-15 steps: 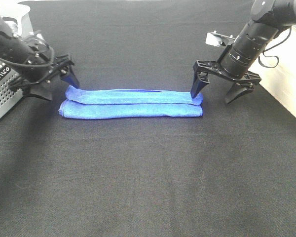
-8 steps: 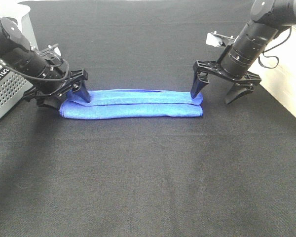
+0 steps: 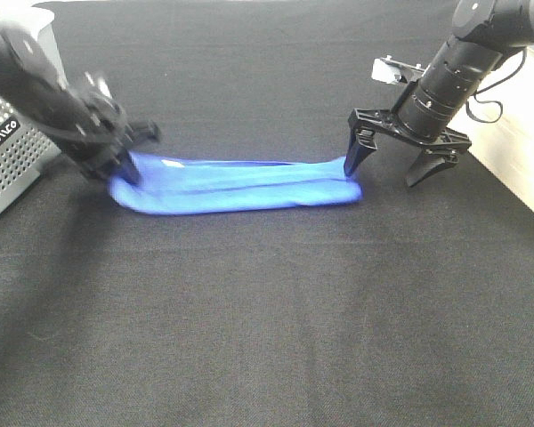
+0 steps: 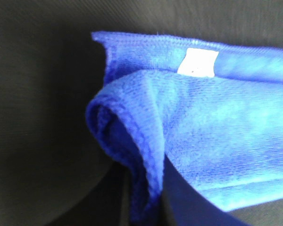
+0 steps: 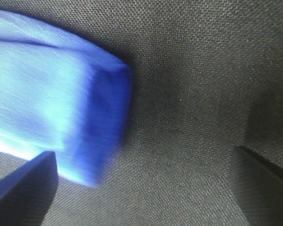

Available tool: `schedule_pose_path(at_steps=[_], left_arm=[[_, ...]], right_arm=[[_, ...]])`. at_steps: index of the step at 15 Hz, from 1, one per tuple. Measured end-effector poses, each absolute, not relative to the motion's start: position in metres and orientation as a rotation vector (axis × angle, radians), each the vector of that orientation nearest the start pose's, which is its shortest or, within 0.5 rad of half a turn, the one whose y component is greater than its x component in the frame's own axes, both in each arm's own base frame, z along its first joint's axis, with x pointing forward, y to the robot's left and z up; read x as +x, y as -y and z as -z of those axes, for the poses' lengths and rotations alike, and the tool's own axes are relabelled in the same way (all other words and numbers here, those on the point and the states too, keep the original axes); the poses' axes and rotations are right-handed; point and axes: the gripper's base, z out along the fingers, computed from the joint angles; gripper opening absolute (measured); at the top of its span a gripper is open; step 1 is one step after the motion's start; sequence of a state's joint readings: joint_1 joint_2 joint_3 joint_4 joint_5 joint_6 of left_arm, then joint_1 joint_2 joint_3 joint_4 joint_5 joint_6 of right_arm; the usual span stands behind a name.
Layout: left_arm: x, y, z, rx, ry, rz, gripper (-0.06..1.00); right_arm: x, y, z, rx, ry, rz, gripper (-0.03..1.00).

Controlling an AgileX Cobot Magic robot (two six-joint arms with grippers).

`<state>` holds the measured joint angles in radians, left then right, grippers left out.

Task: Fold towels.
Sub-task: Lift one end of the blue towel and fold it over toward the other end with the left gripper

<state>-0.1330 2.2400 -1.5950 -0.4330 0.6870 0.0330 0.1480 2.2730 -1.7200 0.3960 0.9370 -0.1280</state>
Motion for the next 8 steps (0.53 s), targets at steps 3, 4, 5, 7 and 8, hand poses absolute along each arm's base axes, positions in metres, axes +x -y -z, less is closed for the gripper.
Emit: schedule_pose_path(at_steps=[3,4,5,7,8], left_arm=[[0.446,0.074,-0.173,-0.168,-2.761,0.335,0.09],[0.443,0.072,-0.185,-0.169,-2.752,0.309,0.09],[0.439,0.071,-0.199,-0.172,-2.747,0.300,0.09],[0.436,0.081,-0.217,-0.166,-2.760,0.346,0.09],[0.434,0.101,-0.226,-0.147,-2.765,0.426,0.09]], right_arm=[[0.454,-0.096,-0.136,-0.094,-2.935,-0.504,0.92],[0.454,-0.096,-0.136,-0.094,-2.935,-0.504,0.92],[0.454,-0.096,-0.136,-0.093,-2.935,-0.504,0.92],[0.454,-0.097,-0.136,-0.086,-2.936,-0.509,0.92],[0.454,-0.097,-0.136,-0.084,-2.940,-0.516,0.92]])
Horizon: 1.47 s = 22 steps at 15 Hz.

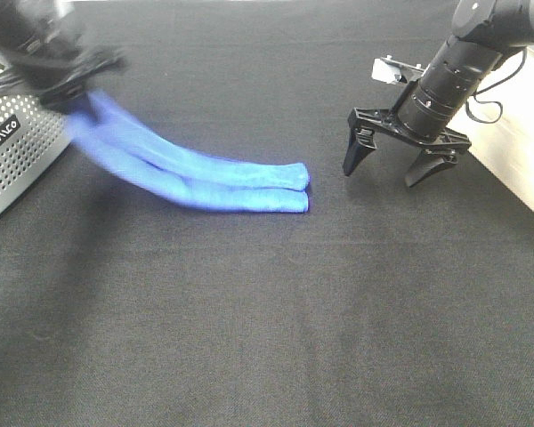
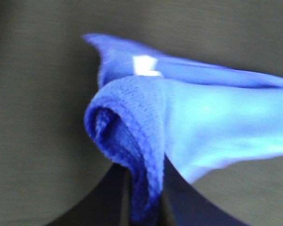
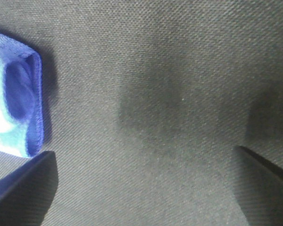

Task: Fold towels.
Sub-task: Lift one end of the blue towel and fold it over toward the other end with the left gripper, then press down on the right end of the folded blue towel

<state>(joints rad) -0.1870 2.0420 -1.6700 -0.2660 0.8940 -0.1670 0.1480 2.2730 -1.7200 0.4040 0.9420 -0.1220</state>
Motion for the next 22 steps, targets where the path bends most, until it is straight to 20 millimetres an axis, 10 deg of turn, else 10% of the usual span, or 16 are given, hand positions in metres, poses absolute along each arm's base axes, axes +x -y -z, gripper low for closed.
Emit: schedule_pose_path(at_steps=[4,9,12,15,22], left_arm=[[0.425,0.163,-0.240,-0.100,-2.731,0.623,0.09],[0.433,0.250,-0.197,-0.069,-2.780,0.733,0.10],[0.436,0.273,-0.179,-0.106,-2.799,0.763,0.45],[0.440,0.278,-0.181,-0.117,-2.745,0.789,0.78],[0.475,0.194,-0.231,-0.124,-2.619,0.671,0.80]], right_arm=[[0.453,-0.097,-0.136,-0.067,-2.946,-0.524,0.92],[0.449,-0.098,-0.136,-0.064,-2.994,-0.539,0.92],[0.447,-0.098,-0.136,-0.071,-3.016,-0.546,0.92],[0.446,-0.097,-0.152,-0.083,-2.982,-0.543,0.92],[0.434,-0.143,-0.197,-0.181,-2.752,-1.104,0.91]])
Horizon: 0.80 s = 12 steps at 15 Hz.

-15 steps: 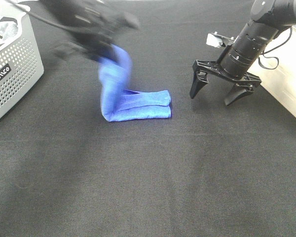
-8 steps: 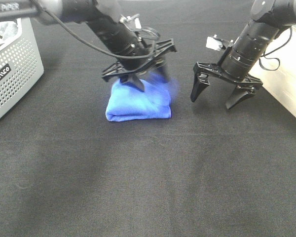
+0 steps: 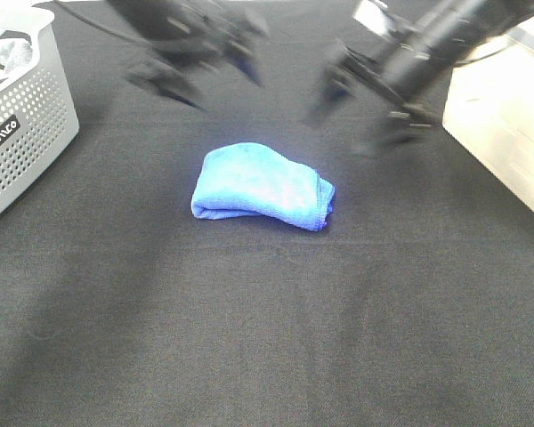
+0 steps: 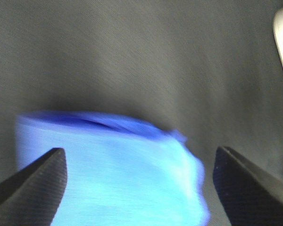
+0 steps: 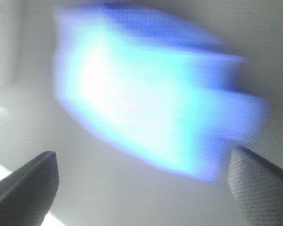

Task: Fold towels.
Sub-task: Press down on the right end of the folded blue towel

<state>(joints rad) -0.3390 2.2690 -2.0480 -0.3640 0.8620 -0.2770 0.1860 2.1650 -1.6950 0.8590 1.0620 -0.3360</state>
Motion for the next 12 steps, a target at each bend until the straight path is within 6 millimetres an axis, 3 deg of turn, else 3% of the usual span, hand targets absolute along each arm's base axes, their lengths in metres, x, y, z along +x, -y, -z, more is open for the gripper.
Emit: schedule_pose_path(at_steps=[2,5,8,12], left_arm=[[0.479,0.167,-0.230,-0.177,-2.671,0.636,0.80],[0.477,0.155,-0.227,-0.188,-2.745,0.618,0.80],[0.475,0.153,-0.226,-0.141,-2.773,0.607,0.80],[0.470,0.153,-0.224,-0.076,-2.828,0.593,0.80]], right_arm=[[0.430,-0.176,-0.196,-0.232,-2.648,-1.319,0.91],[0.433,-0.205,-0.160,-0.172,-2.566,-1.561,0.90],[0.439,-0.208,-0.110,-0.099,-2.589,-1.620,0.90],[0.443,-0.200,-0.089,-0.048,-2.617,-1.606,0.90]])
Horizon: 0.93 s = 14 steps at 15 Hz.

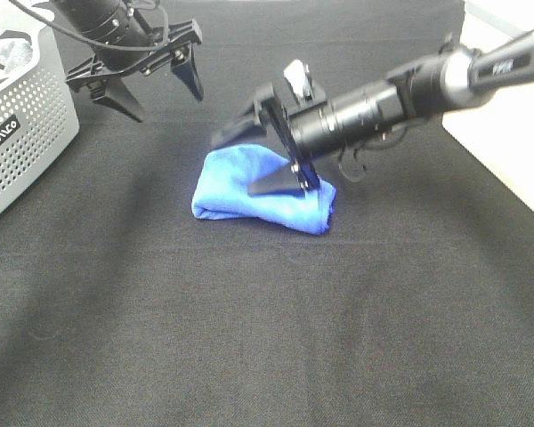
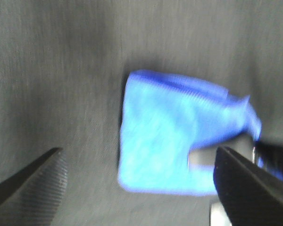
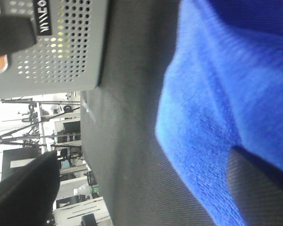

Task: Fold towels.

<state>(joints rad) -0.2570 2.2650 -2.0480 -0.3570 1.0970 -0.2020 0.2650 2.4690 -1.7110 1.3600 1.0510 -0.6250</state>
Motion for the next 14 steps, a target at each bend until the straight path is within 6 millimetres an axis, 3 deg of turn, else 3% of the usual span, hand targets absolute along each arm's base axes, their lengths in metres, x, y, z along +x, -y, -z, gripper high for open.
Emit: schedule_pose_path(at_steps=[3,6,9,14], left_arm=[[0.465,0.152,-0.223,0.011,-2.872,0.578,0.80],[0.457,0.151,-0.234,0.085,-2.897,0.574,0.80],[0.448,0.148,-0.271,0.160,-2.813,0.575,0.80],[0.410,0.131,-0.355,0.252,-2.625,0.466,0.80]], right_arm=[[0.446,-0.190,-0.094,-0.047,-2.606,-1.631,0.90],[0.446,-0.165,-0.138,-0.138,-2.639,-1.522,0.89],[0.432,-0.150,-0.191,-0.284,-2.747,-1.235,0.89],[0.395,-0.121,-0.286,-0.385,-2.774,-0.775,0.89]])
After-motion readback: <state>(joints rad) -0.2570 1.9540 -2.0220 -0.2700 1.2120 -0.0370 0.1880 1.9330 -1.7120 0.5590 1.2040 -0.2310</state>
